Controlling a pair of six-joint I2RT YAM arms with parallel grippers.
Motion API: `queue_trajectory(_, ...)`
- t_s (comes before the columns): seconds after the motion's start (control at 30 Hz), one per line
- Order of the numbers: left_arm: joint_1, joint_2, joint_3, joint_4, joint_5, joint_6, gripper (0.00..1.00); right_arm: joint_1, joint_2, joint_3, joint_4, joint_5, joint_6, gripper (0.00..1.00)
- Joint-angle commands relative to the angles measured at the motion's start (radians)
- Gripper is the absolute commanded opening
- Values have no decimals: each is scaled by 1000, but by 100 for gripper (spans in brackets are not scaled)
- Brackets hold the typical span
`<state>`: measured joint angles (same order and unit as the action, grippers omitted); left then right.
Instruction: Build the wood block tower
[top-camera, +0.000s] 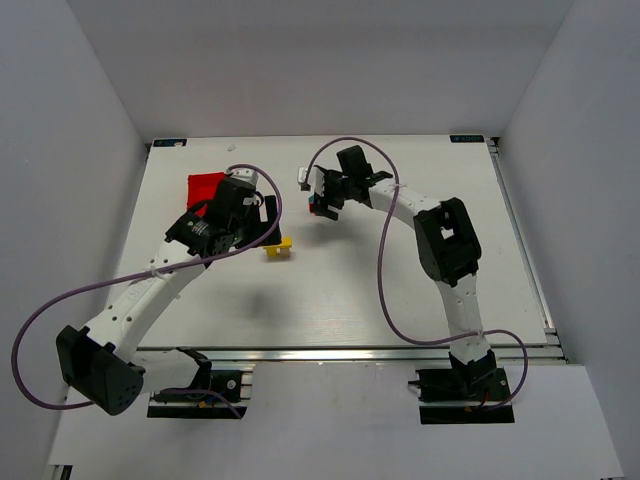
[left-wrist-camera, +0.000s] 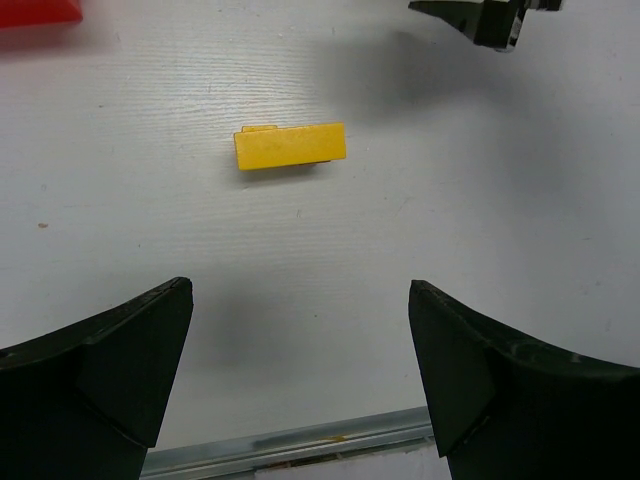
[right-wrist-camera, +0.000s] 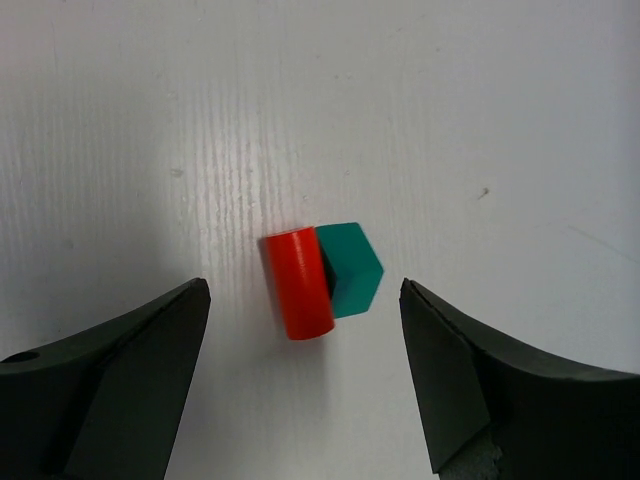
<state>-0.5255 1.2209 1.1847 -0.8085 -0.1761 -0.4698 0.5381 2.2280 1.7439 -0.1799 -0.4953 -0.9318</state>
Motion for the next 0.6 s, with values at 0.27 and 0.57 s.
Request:
queue_trajectory(0.27,5,-38,4,-4,-16,11,98,0,94,74,-101,20,28,81)
queue_trajectory(0.57,5,-38,4,-9,-23,11,98,0,133,103,-125,21,57,56)
